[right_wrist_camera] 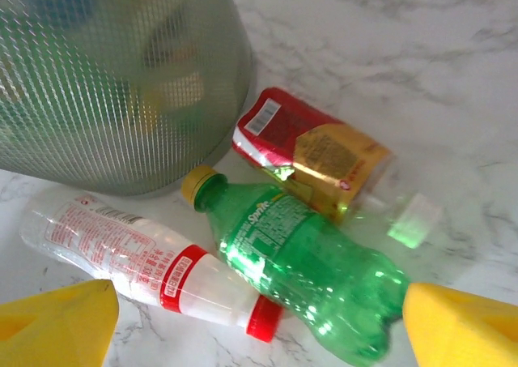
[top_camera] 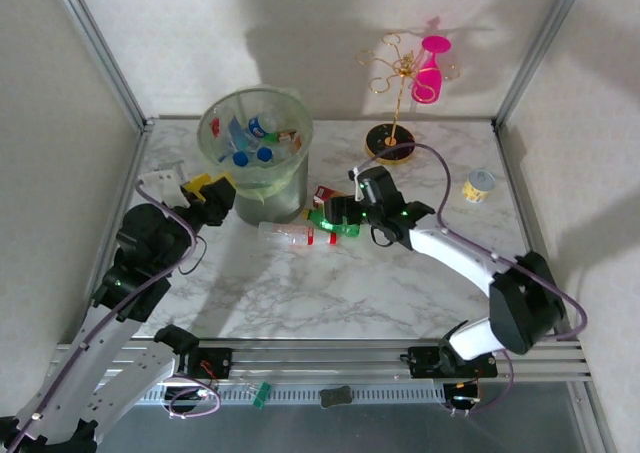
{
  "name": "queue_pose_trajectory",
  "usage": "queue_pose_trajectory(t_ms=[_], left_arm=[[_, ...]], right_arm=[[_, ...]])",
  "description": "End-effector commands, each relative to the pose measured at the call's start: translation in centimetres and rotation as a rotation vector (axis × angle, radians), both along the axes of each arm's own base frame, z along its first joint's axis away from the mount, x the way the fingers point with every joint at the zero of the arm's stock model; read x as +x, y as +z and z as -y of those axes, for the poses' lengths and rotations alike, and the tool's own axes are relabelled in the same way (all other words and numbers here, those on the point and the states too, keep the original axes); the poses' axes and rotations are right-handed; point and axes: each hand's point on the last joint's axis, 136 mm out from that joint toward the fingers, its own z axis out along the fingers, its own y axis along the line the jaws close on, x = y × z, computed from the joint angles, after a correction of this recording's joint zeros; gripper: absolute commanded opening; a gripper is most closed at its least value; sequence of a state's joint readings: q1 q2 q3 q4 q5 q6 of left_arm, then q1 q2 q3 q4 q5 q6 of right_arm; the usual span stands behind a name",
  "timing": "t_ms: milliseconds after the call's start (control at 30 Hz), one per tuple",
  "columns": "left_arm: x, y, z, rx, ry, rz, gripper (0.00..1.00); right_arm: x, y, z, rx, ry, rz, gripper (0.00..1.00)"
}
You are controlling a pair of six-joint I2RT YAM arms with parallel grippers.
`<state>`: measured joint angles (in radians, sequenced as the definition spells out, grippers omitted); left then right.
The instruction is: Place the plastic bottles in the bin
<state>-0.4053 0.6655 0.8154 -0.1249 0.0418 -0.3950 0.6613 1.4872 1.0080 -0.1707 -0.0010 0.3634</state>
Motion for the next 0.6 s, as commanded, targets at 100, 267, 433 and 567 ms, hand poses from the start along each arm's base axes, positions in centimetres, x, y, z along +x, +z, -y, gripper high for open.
queue_pose_trajectory(t_ms=[100, 267, 433, 567], left_arm=[[-0.1, -0.9, 0.3, 0.023, -0.015, 0.013, 0.59], [-0.2, -2.2, 0.1, 0.034, 0.008, -0.002, 0.59], [-0.2, -2.7, 0.2, 0.042, 0.009, -0.004, 0.6], [-0.1, -3.1, 0.6, 0.052, 0.002, -0.01, 0.61]], right_arm=[[-0.9, -1.1, -4.8, 0.006, 0.144, -0.006, 0.9], [-0.9, -3.6, -6.9, -0.034, 0.19, -0.054, 0.9], [-0.8, -4.5, -8.9, -0.034, 0.219, -0.074, 0.89], [-0.6, -5.4, -9.7, -0.037, 0.231, -0.093, 0.89]])
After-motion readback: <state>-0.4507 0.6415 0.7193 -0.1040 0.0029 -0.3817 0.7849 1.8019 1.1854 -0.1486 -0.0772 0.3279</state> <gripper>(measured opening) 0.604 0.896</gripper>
